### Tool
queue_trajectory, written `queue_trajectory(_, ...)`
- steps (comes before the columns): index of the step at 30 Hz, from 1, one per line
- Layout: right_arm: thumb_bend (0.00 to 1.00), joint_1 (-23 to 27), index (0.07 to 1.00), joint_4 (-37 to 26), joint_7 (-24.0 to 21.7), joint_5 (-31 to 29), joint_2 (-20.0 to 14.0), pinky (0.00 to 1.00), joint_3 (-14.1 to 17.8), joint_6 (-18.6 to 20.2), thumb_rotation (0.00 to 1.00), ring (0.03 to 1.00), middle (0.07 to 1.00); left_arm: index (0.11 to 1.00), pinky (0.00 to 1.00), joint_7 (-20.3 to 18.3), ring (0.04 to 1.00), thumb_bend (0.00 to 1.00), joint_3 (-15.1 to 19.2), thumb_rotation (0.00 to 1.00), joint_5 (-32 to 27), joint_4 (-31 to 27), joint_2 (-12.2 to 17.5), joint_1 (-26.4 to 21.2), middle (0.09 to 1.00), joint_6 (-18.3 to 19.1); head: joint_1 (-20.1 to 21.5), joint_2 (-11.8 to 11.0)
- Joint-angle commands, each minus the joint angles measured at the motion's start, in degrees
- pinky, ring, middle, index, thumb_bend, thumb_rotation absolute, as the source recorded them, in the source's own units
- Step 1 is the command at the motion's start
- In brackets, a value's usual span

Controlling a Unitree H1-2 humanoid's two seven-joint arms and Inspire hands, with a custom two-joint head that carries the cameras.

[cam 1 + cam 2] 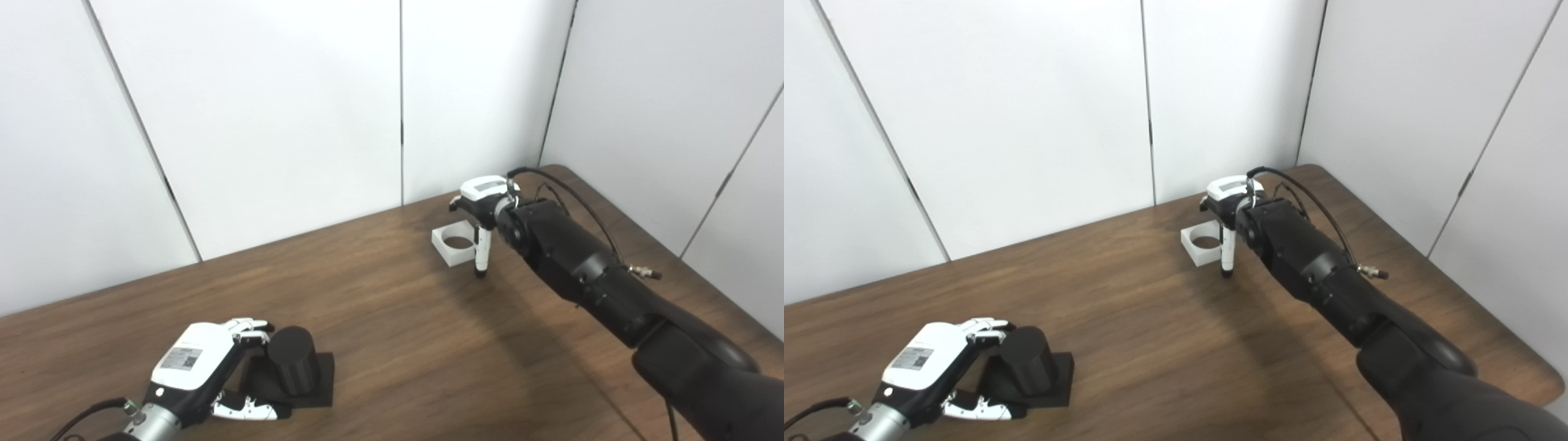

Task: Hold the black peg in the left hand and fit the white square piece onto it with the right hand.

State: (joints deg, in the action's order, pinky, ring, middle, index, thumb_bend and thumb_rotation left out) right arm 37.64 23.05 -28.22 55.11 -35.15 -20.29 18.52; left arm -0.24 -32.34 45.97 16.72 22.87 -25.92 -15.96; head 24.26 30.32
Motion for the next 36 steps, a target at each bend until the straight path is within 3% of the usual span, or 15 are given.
queue_trajectory(1, 0.89, 2.0, 0.837, 0.9, 0.7, -0.6, 0.2, 0.82, -0.9, -0.7, 0.2, 0.882, 0.905, 0.49, 0.71, -5.1, 0.83, 0.52, -1.9, 0.06, 3.0, 1.8, 1.9, 2.7, 0.816, 1.7, -0.1, 0.1)
queue_trajectory(6, 0.86, 3.2, 0.763, 3.0, 0.6, -1.1, 0.4, 0.83, -2.3, -1.5, 0.21, 0.877, 0.885, 0.49, 0.71, -5.8, 0.831, 0.52, -1.7, 0.06, 2.4, 0.9, 2.2, 3.0, 0.815, 1.8, -0.4, 0.8)
queue_trajectory(13, 0.82, 4.0, 0.644, 4.7, 0.6, -2.5, 0.3, 0.76, -2.9, -2.5, 0.23, 0.847, 0.834, 0.491, 0.72, -6.7, 0.838, 0.52, -1.6, 0.07, 2.5, 0.3, 2.4, 3.0, 0.82, 2.9, -0.7, 1.3)
queue_trajectory(14, 0.64, 3.9, 0.554, 4.4, 0.5, -2.7, 0.1, 0.75, -2.8, -2.5, 0.18, 0.84, 0.818, 0.491, 0.72, -6.8, 0.841, 0.52, -1.6, 0.07, 2.5, 0.3, 2.4, 3.0, 0.823, 3.1, -0.7, 1.3)
queue_trajectory(16, 0.55, 3.8, 0.502, 3.6, -0.2, -2.8, -0.1, 0.75, -3.0, -1.9, 0.16, 0.808, 0.767, 0.491, 0.72, -6.3, 0.837, 0.52, -1.6, 0.07, 2.5, 0.4, 2.3, 3.0, 0.82, 2.9, -0.7, 1.3)
queue_trajectory(21, 0.52, 3.6, 0.487, 2.3, -1.6, -3.3, -0.8, 0.81, -3.1, -1.3, 0.14, 0.824, 0.761, 0.49, 0.71, -5.8, 0.834, 0.52, -1.6, 0.07, 2.6, 0.4, 2.1, 3.2, 0.818, 2.7, -1.2, 1.8)
queue_trajectory(29, 0.52, 2.1, 0.492, 0.4, -0.2, -4.8, -2.0, 0.86, -2.1, -2.1, 0.14, 0.831, 0.751, 0.491, 0.71, -6.4, 0.843, 0.52, -1.9, 0.07, 2.8, 0.6, 2.0, 3.1, 0.822, 3.1, -1.5, 2.1)
queue_trajectory(36, 0.52, 1.0, 0.48, -0.1, 5.2, -8.8, -2.6, 0.9, 0.6, -6.3, 0.13, 0.849, 0.761, 0.49, 0.72, -6.1, 0.835, 0.52, -1.9, 0.07, 3.0, 0.4, 2.0, 3.1, 0.816, 3.1, -2.7, 2.6)
